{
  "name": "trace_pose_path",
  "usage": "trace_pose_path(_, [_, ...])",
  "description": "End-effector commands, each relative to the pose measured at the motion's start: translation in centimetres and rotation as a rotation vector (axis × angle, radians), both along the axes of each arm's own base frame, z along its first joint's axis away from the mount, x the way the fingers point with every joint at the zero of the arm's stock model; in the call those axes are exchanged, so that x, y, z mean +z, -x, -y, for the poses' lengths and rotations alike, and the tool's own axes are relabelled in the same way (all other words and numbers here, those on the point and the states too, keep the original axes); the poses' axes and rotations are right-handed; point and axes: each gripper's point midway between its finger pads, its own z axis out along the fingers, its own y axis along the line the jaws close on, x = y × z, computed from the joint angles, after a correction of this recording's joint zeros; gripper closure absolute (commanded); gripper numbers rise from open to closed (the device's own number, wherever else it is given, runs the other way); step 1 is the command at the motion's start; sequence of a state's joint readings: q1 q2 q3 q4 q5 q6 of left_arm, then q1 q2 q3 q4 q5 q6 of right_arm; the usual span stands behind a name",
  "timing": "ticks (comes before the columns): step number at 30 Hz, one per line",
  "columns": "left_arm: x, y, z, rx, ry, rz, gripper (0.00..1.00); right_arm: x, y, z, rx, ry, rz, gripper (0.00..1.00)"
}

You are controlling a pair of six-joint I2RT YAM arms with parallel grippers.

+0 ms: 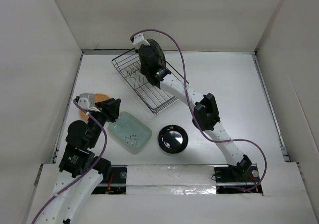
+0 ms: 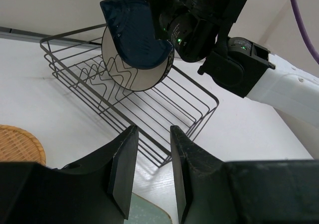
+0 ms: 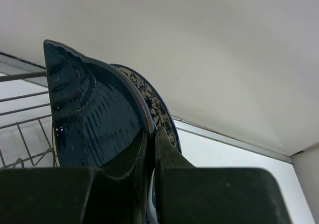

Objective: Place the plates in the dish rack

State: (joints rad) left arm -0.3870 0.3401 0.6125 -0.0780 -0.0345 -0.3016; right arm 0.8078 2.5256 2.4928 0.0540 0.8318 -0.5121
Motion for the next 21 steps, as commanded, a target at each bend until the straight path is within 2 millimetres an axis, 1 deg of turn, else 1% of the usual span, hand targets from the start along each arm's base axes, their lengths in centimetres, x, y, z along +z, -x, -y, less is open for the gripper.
trace_pose_path(1, [1.3, -0.1, 0.4, -0.017, 0.018, 0.040, 0.71, 8.9, 1.1, 1.4, -0.014, -0.183, 0.199, 1.00])
trace_pose_path(4, [1.3, -0.1, 0.5, -0.019, 0.019, 0.039, 0.71, 7.7, 0.9, 1.4, -0.030, -0.162, 0.193, 1.00])
trace_pose_path(5, [1.3, -0.1, 0.5, -0.019, 0.019, 0.038, 0.71, 6.4, 0.7, 1.4, -0.039, -0.136, 0.184, 1.00])
trace_pose_path(7, [1.3, -0.1, 0.4, -0.018, 0.019, 0.039, 0.71, 5.4, 0.5, 1.5, -0.058, -0.106, 0.191, 1.00])
trace_pose_path(8, [1.2, -0.2, 0.5, -0.019, 0.017, 0.035, 0.71, 5.5, 0.4, 1.5, -0.058, -0.107, 0.192, 1.00])
trace_pose_path(11, [1.2, -0.2, 0.5, -0.020, 0.015, 0.033, 0.72, 4.6, 0.1, 1.0, -0.055, -0.086, 0.186, 1.00])
trace_pose_path(13, [1.1, -0.2, 0.5, -0.019, 0.014, 0.030, 0.72, 4.6, 0.0, 0.9, -0.053, -0.080, 0.188, 1.00])
trace_pose_path(14, [1.1, -0.3, 0.5, -0.019, 0.014, 0.030, 0.72, 4.3, -0.1, 0.8, -0.051, -0.073, 0.184, 1.00])
trace_pose_path(17, [1.1, -0.3, 0.5, -0.019, 0.014, 0.030, 0.72, 3.4, -0.2, 0.7, -0.049, -0.058, 0.171, 1.00])
trace_pose_path(18, [1.1, -0.3, 0.6, -0.020, 0.014, 0.030, 0.72, 3.2, 0.1, 0.2, -0.041, -0.055, 0.167, 1.00])
trace_pose_path(19, [1.1, -0.3, 0.6, -0.020, 0.014, 0.030, 0.72, 2.2, 0.1, 0.1, -0.040, -0.039, 0.154, 1.00])
trace_pose_path(20, [1.1, -0.3, 0.6, -0.020, 0.013, 0.029, 0.72, 1.9, 0.0, 0.2, -0.043, -0.034, 0.150, 1.00])
trace_pose_path(21, [1.1, -0.3, 0.6, -0.020, 0.013, 0.029, 0.72, 1.3, 0.4, -0.4, -0.036, -0.027, 0.144, 1.00])
